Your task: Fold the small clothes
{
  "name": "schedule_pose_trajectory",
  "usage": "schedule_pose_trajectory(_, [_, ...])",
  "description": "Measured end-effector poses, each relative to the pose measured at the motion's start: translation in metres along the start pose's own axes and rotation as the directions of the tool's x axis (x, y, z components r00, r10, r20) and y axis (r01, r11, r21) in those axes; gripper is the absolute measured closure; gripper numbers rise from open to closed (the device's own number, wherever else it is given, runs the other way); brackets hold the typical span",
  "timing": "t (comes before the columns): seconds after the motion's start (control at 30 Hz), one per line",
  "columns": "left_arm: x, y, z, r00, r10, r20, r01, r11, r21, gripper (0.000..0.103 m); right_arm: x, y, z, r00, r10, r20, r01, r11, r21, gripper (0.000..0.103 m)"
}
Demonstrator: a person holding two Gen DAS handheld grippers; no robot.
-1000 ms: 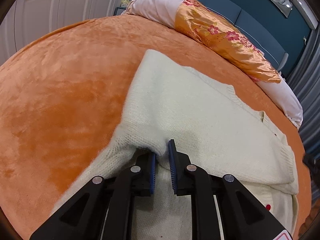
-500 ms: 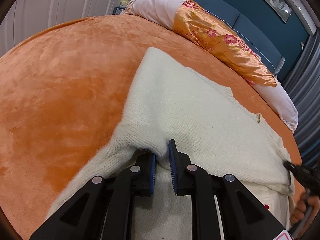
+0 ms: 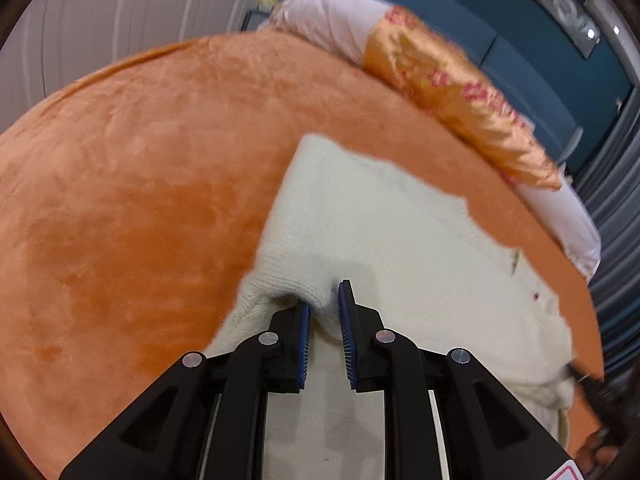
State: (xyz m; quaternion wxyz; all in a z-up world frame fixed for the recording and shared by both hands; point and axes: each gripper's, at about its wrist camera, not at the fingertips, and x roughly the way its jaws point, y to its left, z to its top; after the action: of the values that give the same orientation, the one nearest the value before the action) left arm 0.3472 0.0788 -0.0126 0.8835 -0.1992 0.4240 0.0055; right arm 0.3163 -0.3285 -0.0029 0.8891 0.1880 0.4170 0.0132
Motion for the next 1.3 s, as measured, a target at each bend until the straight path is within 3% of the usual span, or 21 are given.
schedule_pose_trajectory(0.07, [0.011, 0.002, -0.004, 0.999, 0.027, -0.027, -0.026, 0.999, 0.040, 0.086, -0.023, 0.001, 0.004, 0.997, 0.012, 0.079, -0.012, 1.000, 0.003, 0.096])
schedule_pose_trajectory(0.13, [0.012, -0.001, -0.009, 0.999, 0.048, -0.001, -0.047, 0.995, 0.091, 0.086, -0.025, -0.004, -0.001, 0.996, -0.018, 0.089, 0.019, 1.000, -0.008, 0.101])
schedule_pose_trajectory(0.2, [0.011, -0.003, -0.011, 0.998, 0.064, 0.009, -0.064, 0.993, 0.103, 0.086, 0.009, -0.022, -0.017, 0.979, -0.203, -0.007, 0.202, 0.979, -0.023, 0.103])
schedule_pose_trajectory(0.23, [0.011, 0.000, -0.011, 0.998, 0.059, 0.002, -0.059, 0.994, 0.090, 0.086, 0.020, -0.035, -0.024, 0.983, -0.182, -0.029, 0.182, 0.983, -0.011, 0.103])
schedule_pose_trajectory(0.27, [0.008, 0.002, -0.010, 0.999, 0.053, -0.007, -0.052, 0.996, 0.076, 0.085, 0.013, -0.044, -0.025, 0.993, -0.117, -0.009, 0.117, 0.992, 0.036, 0.103])
schedule_pose_trajectory(0.33, [-0.003, 0.004, -0.010, 0.999, 0.037, -0.027, -0.035, 0.998, 0.055, 0.084, -0.005, -0.049, -0.019, 0.998, -0.067, -0.020, 0.069, 0.991, 0.115, 0.103])
schedule_pose_trajectory(0.43, [-0.043, 0.009, -0.021, 1.000, 0.020, -0.024, -0.018, 0.996, 0.084, 0.079, -0.054, -0.043, -0.026, 0.999, -0.042, 0.018, 0.040, 0.997, 0.073, 0.100])
schedule_pose_trajectory(0.47, [-0.065, 0.015, -0.032, 1.000, 0.002, -0.029, 0.001, 0.993, 0.115, 0.066, -0.081, -0.040, -0.039, 0.997, -0.065, 0.033, 0.065, 0.998, 0.020, 0.098])
schedule_pose_trajectory(0.5, [-0.077, 0.018, -0.039, 0.999, 0.001, -0.032, 0.004, 0.991, 0.132, 0.051, -0.094, -0.041, -0.046, 0.997, -0.074, 0.034, 0.074, 0.997, -0.001, 0.085])
schedule_pose_trajectory(0.53, [-0.092, 0.023, -0.048, 0.999, 0.006, -0.038, 0.000, 0.989, 0.148, 0.041, -0.111, -0.042, -0.058, 0.996, -0.078, 0.030, 0.079, 0.997, -0.019, 0.060])
schedule_pose_trajectory(0.57, [-0.113, 0.034, -0.066, 0.998, 0.025, -0.053, -0.016, 0.987, 0.160, 0.029, -0.131, -0.048, -0.079, 0.997, -0.079, 0.019, 0.079, 0.996, -0.027, 0.048])
schedule_pose_trajectory(0.6, [-0.126, 0.044, -0.080, 0.997, 0.026, -0.069, -0.015, 0.987, 0.162, 0.029, -0.144, -0.054, -0.095, 0.996, -0.086, 0.006, 0.086, 0.996, -0.025, 0.032])
schedule_pose_trajectory(0.7, [-0.148, 0.069, -0.117, 0.988, 0.035, -0.153, -0.013, 0.990, 0.142, 0.028, -0.176, -0.082, -0.163, 0.991, -0.094, -0.094, 0.098, 0.994, 0.037, 0.031])
schedule_pose_trajectory(0.8, [-0.164, 0.090, -0.151, 0.974, 0.009, -0.228, 0.004, 0.998, 0.058, 0.029, -0.191, -0.095, -0.215, 0.983, -0.055, -0.177, 0.079, 0.989, 0.129, 0.031])
schedule_pose_trajectory(0.87, [-0.173, 0.095, -0.166, 0.977, -0.016, -0.214, 0.021, 1.000, 0.021, 0.028, -0.195, -0.096, -0.242, 0.976, -0.016, -0.216, 0.055, 0.983, 0.177, 0.031])
schedule_pose_trajectory(0.97, [-0.175, 0.092, -0.170, 0.977, -0.037, -0.211, 0.035, 0.999, -0.013, 0.028, -0.194, -0.088, -0.258, 0.975, 0.028, -0.222, 0.024, 0.973, 0.228, 0.030])
schedule_pose_trajectory(1.13, [-0.170, 0.083, -0.167, 0.969, -0.081, -0.233, 0.075, 0.997, -0.035, 0.028, -0.181, -0.069, -0.250, 0.979, 0.066, -0.194, -0.020, 0.973, 0.231, 0.030])
schedule_pose_trajectory(1.17, [-0.168, 0.081, -0.166, 0.967, -0.088, -0.239, 0.082, 0.996, -0.038, 0.031, -0.181, -0.068, -0.249, 0.979, 0.072, -0.189, -0.026, 0.972, 0.235, 0.030])
schedule_pose_trajectory(1.23, [-0.168, 0.081, -0.165, 0.962, -0.108, -0.250, 0.101, 0.994, -0.042, 0.051, -0.177, -0.065, -0.244, 0.980, 0.091, -0.178, -0.044, 0.967, 0.250, 0.037])
schedule_pose_trajectory(1.3, [-0.165, 0.083, -0.164, 0.951, -0.111, -0.288, 0.101, 0.994, -0.051, 0.093, -0.176, -0.064, -0.244, 0.978, 0.112, -0.176, -0.064, 0.964, 0.257, 0.053])
